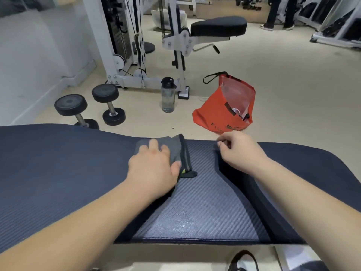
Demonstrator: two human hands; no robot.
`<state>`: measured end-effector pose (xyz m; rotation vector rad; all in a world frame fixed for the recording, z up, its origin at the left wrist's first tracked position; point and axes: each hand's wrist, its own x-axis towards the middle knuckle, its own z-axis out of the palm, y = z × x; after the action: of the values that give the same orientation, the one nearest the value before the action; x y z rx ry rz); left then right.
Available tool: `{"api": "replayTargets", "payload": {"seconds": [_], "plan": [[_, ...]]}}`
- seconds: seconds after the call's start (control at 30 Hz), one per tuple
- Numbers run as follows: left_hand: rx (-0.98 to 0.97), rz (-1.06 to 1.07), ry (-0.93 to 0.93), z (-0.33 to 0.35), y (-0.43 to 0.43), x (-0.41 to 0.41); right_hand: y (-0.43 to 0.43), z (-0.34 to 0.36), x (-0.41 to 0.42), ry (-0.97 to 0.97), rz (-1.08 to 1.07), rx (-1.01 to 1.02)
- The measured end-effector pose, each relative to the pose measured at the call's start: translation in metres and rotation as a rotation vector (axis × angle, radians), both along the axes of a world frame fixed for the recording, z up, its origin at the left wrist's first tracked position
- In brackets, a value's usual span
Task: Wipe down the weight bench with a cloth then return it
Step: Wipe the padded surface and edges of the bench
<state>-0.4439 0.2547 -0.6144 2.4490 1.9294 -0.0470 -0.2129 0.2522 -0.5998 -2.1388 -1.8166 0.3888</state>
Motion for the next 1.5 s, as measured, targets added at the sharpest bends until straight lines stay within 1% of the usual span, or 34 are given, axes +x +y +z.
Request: {"api": "replayTargets", "payload": {"seconds": [0.13, 0.17, 0.2, 0.23, 0.33, 0.4, 0.47, 0.6, 0.63, 0.67, 0.7, 0.73, 0.83, 0.87, 0.9, 0.93, 0.97, 1.0, 1.07, 1.1, 1.13, 1.17, 1.2, 1.3, 1.33, 1.37, 1.4, 1.5], "plan": [[-0.006, -0.429, -0.101, 0.001, -0.016, 0.042, -0.006, -0.003, 0.017, 0.033, -0.044, 0.049], [-0.012, -0.475, -0.117, 0.0, -0.007, 0.047, -0.006, -0.003, 0.018, 0.035, -0.043, 0.057], [-0.013, -0.456, -0.131, -0.003, 0.006, 0.049, -0.007, -0.003, 0.019, 0.042, -0.038, 0.063], [-0.013, -0.379, -0.141, -0.005, 0.021, 0.048, -0.007, -0.004, 0.019, 0.052, -0.032, 0.065], [-0.006, -0.066, -0.136, -0.01, 0.052, 0.04, -0.008, -0.003, 0.016, 0.093, -0.01, 0.068], [0.02, -0.011, -0.109, -0.009, 0.045, 0.047, -0.008, -0.003, 0.014, 0.123, 0.002, 0.073], [0.034, -0.105, -0.113, -0.005, 0.021, 0.059, -0.007, -0.002, 0.011, 0.137, 0.007, 0.085], [-0.044, -0.515, -0.187, -0.002, -0.018, 0.061, -0.005, 0.001, 0.0, 0.129, 0.028, 0.075], [-0.07, -0.577, -0.204, 0.0, -0.017, 0.055, -0.005, 0.002, -0.004, 0.133, 0.038, 0.06], [-0.083, -0.582, -0.207, 0.002, -0.013, 0.046, -0.005, 0.003, -0.008, 0.141, 0.049, 0.045], [-0.084, -0.533, -0.192, 0.002, -0.007, 0.036, -0.006, 0.003, -0.012, 0.149, 0.057, 0.033], [-0.076, -0.438, -0.164, 0.001, 0.002, 0.023, -0.006, 0.003, -0.015, 0.157, 0.067, 0.025], [-0.051, -0.034, -0.051, 0.0, 0.028, -0.021, -0.006, 0.006, -0.024, 0.167, 0.106, 0.005], [-0.044, 0.066, -0.037, 0.0, 0.028, -0.032, -0.005, 0.007, -0.028, 0.162, 0.125, 0.004], [-0.041, 0.109, -0.027, 0.001, 0.022, -0.038, -0.004, 0.008, -0.033, 0.154, 0.146, 0.004], [-0.038, 0.095, -0.013, 0.001, 0.011, -0.041, -0.003, 0.009, -0.039, 0.146, 0.169, 0.01], [-0.032, 0.032, -0.005, 0.001, -0.004, -0.041, -0.001, 0.009, -0.045, 0.139, 0.189, 0.013], [-0.022, -0.072, -0.008, 0.001, -0.022, -0.039, 0.0, 0.008, -0.052, 0.136, 0.206, 0.012], [-0.036, -0.317, -0.077, 0.004, -0.052, -0.044, 0.003, 0.007, -0.067, 0.128, 0.241, -0.006], [-0.054, -0.401, -0.12, 0.005, -0.056, -0.051, 0.004, 0.008, -0.075, 0.12, 0.26, -0.012], [-0.073, -0.433, -0.14, 0.008, -0.054, -0.062, 0.004, 0.009, -0.082, 0.115, 0.278, -0.011], [-0.082, -0.398, -0.13, 0.008, -0.05, -0.074, 0.005, 0.01, -0.088, 0.111, 0.296, -0.011], [-0.083, -0.308, -0.098, 0.007, -0.047, -0.087, 0.005, 0.011, -0.094, 0.113, 0.312, -0.014], [-0.035, 0.114, 0.094, 0.008, -0.044, -0.116, 0.005, 0.013, -0.11, 0.11, 0.352, -0.048], [-0.016, 0.183, 0.138, 0.009, -0.049, -0.117, 0.006, 0.013, -0.114, 0.105, 0.367, -0.053], [-0.017, 0.199, 0.16, 0.01, -0.057, -0.113, 0.006, 0.012, -0.117, 0.101, 0.38, -0.057], [-0.034, 0.168, 0.167, 0.01, -0.07, -0.107, 0.006, 0.012, -0.12, 0.097, 0.39, -0.059], [-0.046, -0.126, 0.101, 0.013, -0.104, -0.089, 0.004, 0.011, -0.121, 0.083, 0.398, -0.064]]}}
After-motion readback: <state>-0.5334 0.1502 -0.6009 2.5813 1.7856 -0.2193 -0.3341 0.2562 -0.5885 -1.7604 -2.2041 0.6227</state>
